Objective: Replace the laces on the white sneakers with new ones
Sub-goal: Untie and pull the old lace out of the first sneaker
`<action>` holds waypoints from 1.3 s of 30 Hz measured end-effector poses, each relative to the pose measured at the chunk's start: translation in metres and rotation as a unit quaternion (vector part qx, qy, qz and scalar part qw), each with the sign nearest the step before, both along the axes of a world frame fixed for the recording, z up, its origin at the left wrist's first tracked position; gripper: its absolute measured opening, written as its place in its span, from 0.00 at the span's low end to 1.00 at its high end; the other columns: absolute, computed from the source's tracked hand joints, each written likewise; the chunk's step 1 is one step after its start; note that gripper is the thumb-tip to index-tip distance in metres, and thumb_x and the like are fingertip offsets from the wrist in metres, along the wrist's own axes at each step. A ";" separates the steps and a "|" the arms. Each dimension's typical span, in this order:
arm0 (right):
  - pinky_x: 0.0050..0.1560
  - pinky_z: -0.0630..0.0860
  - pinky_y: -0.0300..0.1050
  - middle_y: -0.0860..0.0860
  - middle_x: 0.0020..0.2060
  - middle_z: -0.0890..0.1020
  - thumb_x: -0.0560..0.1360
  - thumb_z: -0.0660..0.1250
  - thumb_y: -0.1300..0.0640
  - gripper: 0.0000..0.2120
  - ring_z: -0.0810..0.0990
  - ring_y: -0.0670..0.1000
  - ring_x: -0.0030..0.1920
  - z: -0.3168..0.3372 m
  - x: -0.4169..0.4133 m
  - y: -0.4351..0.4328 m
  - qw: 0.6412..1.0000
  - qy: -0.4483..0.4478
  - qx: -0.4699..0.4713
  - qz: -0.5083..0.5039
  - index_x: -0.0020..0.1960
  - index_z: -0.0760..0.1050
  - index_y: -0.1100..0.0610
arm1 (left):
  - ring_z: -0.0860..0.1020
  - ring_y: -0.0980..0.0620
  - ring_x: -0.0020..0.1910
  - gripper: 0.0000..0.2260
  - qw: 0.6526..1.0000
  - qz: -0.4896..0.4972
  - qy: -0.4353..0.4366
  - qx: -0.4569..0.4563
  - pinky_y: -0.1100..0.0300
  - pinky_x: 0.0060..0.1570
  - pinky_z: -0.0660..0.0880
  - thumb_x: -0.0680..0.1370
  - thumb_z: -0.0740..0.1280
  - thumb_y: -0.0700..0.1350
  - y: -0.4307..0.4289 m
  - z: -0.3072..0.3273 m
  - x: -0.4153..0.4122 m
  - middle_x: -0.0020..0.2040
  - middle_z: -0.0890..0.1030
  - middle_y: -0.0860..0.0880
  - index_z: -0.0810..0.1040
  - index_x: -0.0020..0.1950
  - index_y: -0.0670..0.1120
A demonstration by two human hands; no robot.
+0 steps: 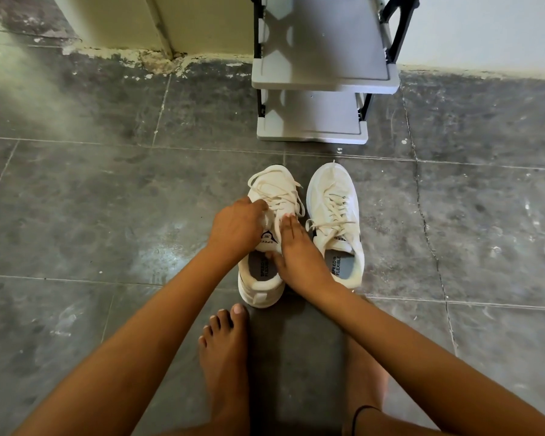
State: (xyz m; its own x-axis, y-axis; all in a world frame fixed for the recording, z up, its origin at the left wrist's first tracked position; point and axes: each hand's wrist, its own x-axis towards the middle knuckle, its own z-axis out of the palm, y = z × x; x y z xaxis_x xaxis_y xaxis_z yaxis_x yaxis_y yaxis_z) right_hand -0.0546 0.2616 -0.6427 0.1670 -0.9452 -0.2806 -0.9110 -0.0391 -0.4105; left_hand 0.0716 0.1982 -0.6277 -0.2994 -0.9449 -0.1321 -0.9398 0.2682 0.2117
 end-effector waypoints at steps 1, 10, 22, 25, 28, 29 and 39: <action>0.74 0.48 0.45 0.61 0.76 0.49 0.80 0.57 0.51 0.34 0.49 0.56 0.76 -0.001 0.000 0.000 1.000 -0.003 -0.002 0.001 0.76 0.43 0.65 | 0.77 0.41 0.48 0.14 1.000 0.000 -0.002 0.001 0.56 0.38 0.68 0.78 0.60 0.45 -0.001 0.000 0.000 0.53 0.76 0.43 0.75 0.63 0.46; 0.73 0.45 0.42 0.61 0.76 0.49 0.80 0.53 0.58 0.30 0.48 0.55 0.77 -0.002 0.002 -0.002 0.999 0.042 -0.005 0.024 0.76 0.42 0.65 | 0.72 0.48 0.45 0.03 0.971 0.034 0.125 0.203 0.62 0.41 0.70 0.74 0.65 0.39 -0.023 0.014 -0.011 0.47 0.72 0.44 0.77 0.47 0.44; 0.74 0.47 0.44 0.62 0.76 0.48 0.82 0.49 0.56 0.28 0.48 0.56 0.77 -0.011 0.006 -0.003 0.997 0.076 -0.021 0.024 0.76 0.41 0.66 | 0.72 0.45 0.57 0.08 0.999 -0.019 -0.001 0.045 0.51 0.53 0.74 0.75 0.65 0.44 -0.028 0.024 -0.005 0.57 0.73 0.43 0.80 0.52 0.43; 0.74 0.47 0.44 0.62 0.76 0.48 0.82 0.50 0.56 0.29 0.48 0.56 0.76 -0.010 0.005 -0.002 0.997 0.073 -0.021 0.018 0.76 0.41 0.66 | 0.72 0.44 0.57 0.10 0.996 -0.052 -0.053 0.048 0.52 0.49 0.74 0.77 0.63 0.46 -0.023 0.022 -0.013 0.60 0.70 0.42 0.78 0.56 0.44; 0.74 0.47 0.45 0.62 0.76 0.48 0.82 0.50 0.56 0.29 0.48 0.57 0.76 -0.009 0.005 -0.002 0.997 0.075 -0.018 0.023 0.75 0.41 0.66 | 0.77 0.44 0.48 0.09 0.995 -0.053 -0.075 0.037 0.55 0.42 0.72 0.79 0.60 0.43 -0.019 0.020 -0.018 0.58 0.73 0.42 0.79 0.53 0.42; 0.74 0.47 0.45 0.63 0.76 0.48 0.82 0.50 0.57 0.29 0.48 0.57 0.76 -0.009 0.005 -0.002 0.997 0.077 -0.016 0.025 0.75 0.41 0.66 | 0.77 0.45 0.46 0.09 0.997 -0.048 -0.055 0.037 0.56 0.41 0.71 0.78 0.62 0.43 -0.020 0.020 -0.017 0.56 0.74 0.42 0.79 0.51 0.41; 0.74 0.48 0.44 0.61 0.76 0.48 0.82 0.50 0.56 0.28 0.49 0.56 0.76 -0.009 0.006 -0.003 0.996 0.078 -0.019 0.022 0.76 0.41 0.65 | 0.77 0.48 0.52 0.08 0.986 0.044 0.123 0.104 0.55 0.51 0.75 0.73 0.70 0.46 -0.018 0.027 -0.008 0.52 0.80 0.48 0.83 0.52 0.47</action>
State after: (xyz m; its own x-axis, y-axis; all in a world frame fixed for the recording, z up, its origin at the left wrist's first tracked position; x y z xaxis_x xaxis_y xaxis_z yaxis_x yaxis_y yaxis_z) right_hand -0.0487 0.2582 -0.6521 0.1663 -0.9482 -0.2708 -0.9609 -0.0941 -0.2605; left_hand 0.0641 0.1797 -0.6010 -0.2649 -0.9289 -0.2587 -0.8711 0.1154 0.4774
